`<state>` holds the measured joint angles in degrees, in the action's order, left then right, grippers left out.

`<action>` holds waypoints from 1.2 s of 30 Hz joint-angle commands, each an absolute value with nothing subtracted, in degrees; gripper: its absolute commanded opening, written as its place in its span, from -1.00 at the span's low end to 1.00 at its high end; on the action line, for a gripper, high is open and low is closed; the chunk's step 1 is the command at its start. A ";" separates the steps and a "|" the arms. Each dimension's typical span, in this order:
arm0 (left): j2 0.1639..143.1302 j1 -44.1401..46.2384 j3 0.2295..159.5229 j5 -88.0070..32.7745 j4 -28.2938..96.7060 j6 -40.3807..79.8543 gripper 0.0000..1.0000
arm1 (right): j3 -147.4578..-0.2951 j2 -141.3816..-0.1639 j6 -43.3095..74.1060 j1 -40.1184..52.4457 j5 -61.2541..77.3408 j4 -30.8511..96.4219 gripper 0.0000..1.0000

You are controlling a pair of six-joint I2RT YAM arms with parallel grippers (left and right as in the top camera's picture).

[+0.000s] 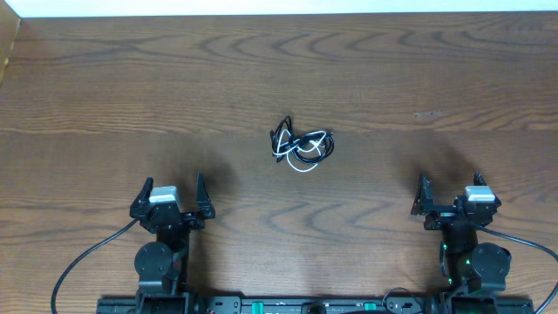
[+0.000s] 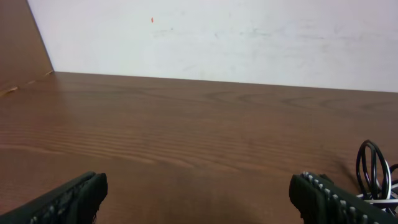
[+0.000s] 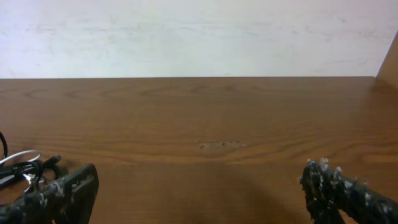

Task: Untangle cables

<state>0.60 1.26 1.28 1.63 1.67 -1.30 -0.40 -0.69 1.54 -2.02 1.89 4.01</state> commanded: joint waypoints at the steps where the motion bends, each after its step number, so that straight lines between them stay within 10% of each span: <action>1: 0.23 1.43 0.23 2.15 4.05 -1.26 0.96 | -0.34 -0.38 2.28 -2.26 1.65 4.29 0.99; 21: 0.23 1.43 0.23 2.15 4.05 -1.28 0.96 | -0.34 -0.38 2.46 -2.26 1.67 3.99 0.99; 36: 0.23 1.43 0.25 -12.51 -2.50 1.58 0.96 | -0.34 -0.38 26.24 -2.20 18.68 -16.86 0.99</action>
